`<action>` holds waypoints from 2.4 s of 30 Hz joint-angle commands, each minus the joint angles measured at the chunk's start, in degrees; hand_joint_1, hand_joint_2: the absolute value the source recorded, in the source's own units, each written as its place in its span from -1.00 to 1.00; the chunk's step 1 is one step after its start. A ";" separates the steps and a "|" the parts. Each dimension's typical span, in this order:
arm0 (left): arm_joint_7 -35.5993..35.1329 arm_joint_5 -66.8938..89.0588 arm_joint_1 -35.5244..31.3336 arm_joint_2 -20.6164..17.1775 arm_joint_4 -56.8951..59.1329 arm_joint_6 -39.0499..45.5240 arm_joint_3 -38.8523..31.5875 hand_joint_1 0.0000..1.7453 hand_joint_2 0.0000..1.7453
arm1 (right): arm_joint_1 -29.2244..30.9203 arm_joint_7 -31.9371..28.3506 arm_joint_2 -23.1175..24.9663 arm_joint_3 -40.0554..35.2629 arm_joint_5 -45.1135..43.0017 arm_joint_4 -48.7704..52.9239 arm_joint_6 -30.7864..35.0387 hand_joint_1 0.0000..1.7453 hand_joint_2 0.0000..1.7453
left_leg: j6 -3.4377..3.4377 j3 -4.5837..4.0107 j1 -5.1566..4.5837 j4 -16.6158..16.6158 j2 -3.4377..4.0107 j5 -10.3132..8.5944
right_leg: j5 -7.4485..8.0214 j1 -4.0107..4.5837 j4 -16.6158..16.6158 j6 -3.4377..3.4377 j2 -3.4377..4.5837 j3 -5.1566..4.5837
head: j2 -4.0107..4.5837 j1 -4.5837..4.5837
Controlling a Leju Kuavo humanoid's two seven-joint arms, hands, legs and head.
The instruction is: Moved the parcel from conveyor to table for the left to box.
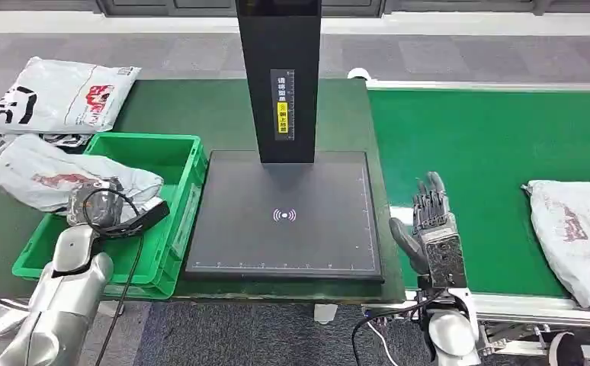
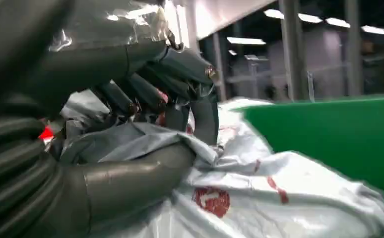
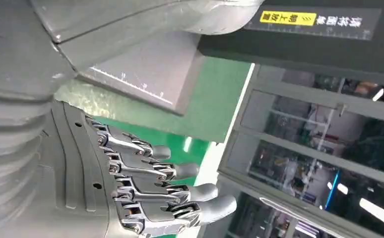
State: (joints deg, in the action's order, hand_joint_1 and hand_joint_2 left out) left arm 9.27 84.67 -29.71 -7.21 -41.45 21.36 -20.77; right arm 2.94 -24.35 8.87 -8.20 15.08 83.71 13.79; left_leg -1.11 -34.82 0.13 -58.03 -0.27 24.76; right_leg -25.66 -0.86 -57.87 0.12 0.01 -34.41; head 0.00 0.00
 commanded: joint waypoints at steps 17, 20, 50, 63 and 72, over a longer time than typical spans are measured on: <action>10.22 -41.24 -13.84 10.64 5.49 7.59 4.91 -1.00 -1.00 | 4.71 3.97 3.27 7.21 1.53 -1.22 -0.17 -1.00 1.00 | 0.02 -0.11 0.09 -0.02 -0.25 -0.30 | 0.31 0.11 0.09 -0.02 -0.27 0.02 | 0.00 0.00; 13.83 -51.08 -17.57 11.77 4.98 10.93 3.13 -1.00 -1.00 | 5.31 3.03 2.50 6.19 0.88 -4.17 0.68 -1.00 1.00 | -0.06 -0.23 0.10 -0.08 -0.02 -0.31 | 0.41 0.11 0.00 -0.06 -0.01 -0.26 | 0.00 0.00; 23.07 -77.38 -8.18 21.83 6.66 -23.11 35.39 -1.00 1.00 | 12.39 2.93 -2.99 18.12 14.34 -25.23 17.31 -1.00 1.00 | 0.24 -0.26 -0.21 -0.08 -0.09 -0.12 | 0.33 0.00 0.17 0.23 -0.08 -0.14 | 0.00 -0.02; 23.75 -78.94 -7.11 21.58 11.83 -19.09 37.12 -1.00 1.00 | 18.77 15.09 -7.63 28.29 40.80 -46.22 26.21 -1.00 1.00 | 0.27 -0.20 -0.11 -0.02 -0.06 -0.12 | 0.34 -0.09 0.20 0.24 -0.02 -0.10 | 0.00 -0.02; 19.78 -80.70 -7.57 21.46 12.93 -16.39 34.46 -1.00 1.00 | 22.28 31.60 -11.66 31.89 57.96 -57.54 26.21 -1.00 1.00 | 0.29 -0.26 -0.11 -0.10 -0.01 -0.09 | 0.33 -0.09 0.12 0.27 0.05 -0.17 | 0.00 -0.02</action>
State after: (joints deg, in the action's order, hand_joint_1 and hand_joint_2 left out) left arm 32.48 5.77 -35.71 15.65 -33.22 3.35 12.02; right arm 18.80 -3.14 1.75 16.70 63.09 42.88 39.98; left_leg -0.82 -35.23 0.00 -58.19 -0.25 24.65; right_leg -25.31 -0.99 -57.84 0.41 0.10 -34.76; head 0.00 -0.02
